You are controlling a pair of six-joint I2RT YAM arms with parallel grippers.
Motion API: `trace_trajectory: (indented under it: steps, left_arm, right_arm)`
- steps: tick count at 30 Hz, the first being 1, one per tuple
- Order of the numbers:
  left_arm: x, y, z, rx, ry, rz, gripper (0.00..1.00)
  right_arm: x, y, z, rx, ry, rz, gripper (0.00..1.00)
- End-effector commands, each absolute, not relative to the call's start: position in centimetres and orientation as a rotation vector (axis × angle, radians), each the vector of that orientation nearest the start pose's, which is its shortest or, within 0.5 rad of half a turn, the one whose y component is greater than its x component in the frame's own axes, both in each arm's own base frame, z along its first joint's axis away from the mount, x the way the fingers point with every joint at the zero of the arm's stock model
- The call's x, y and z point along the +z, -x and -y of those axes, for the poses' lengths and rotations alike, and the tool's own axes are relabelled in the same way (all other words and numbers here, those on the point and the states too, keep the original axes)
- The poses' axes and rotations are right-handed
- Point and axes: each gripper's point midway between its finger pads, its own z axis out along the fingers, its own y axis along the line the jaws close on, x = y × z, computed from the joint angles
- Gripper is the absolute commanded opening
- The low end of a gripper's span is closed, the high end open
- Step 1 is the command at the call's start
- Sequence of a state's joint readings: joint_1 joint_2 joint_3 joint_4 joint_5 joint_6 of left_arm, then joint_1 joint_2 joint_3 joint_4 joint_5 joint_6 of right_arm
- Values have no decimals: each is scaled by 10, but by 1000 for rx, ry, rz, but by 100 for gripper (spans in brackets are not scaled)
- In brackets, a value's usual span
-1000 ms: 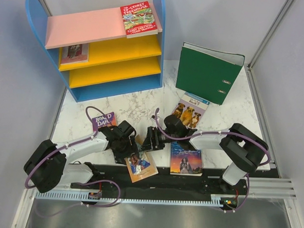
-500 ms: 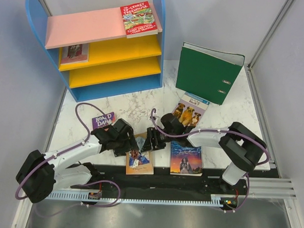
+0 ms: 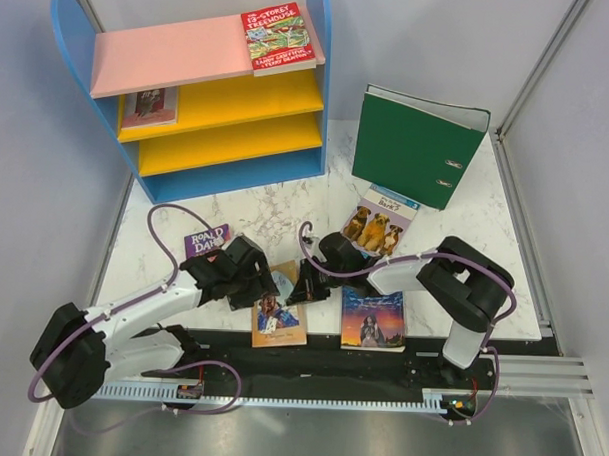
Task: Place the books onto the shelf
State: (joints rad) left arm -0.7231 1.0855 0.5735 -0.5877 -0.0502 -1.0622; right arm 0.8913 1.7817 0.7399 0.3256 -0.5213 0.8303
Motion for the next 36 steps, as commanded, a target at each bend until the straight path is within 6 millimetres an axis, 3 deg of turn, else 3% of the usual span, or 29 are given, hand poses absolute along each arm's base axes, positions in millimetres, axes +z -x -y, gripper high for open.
trace_trajectory:
  steps: [1,10,13,15,21,26,30,31,32,34,35,36]
  left_arm:
    - [82,-179,181,-583,491,-2559,77]
    - [150,-191,155,-696,473,-2212,80]
    - [160,-194,148,-689,459,-2149,84]
    - [168,-198,151,-714,433,-2108,84]
    - [186,-213,168,-814,355,-1976,84]
    - [194,-223,172,-811,318,-1919,84]
    - [197,-228,169,-780,307,-1897,82]
    - [206,-230,172,-809,301,-1860,78]
    - [204,-229,176,-831,279,-1853,59]
    - [222,-229,186,-910,238,-1783,42]
    - [221,-228,188,-916,217,-1782,7]
    - [229,-229,190,-938,219,-1757,2]
  right_arm:
    - [65,-175,-385,1417,398,-2460,0]
    - [158,-245,-365,1448,278,-2212,0]
    - [185,-253,-365,1516,317,-2147,0]
    - [203,-250,-370,1566,375,-2100,0]
    - [227,-234,-374,1702,472,-2034,0]
    - [258,-216,-373,1830,540,-1924,0]
    - [270,-212,-370,1845,579,-1901,0]
    - [271,-210,-370,1856,589,-1901,0]
    - [270,-208,-371,1867,592,-1904,0]
    - [267,-206,-371,1891,599,-1913,5]
    - [264,-206,-371,1889,594,-1923,7]
    - [261,-206,-371,1889,593,-1932,8]
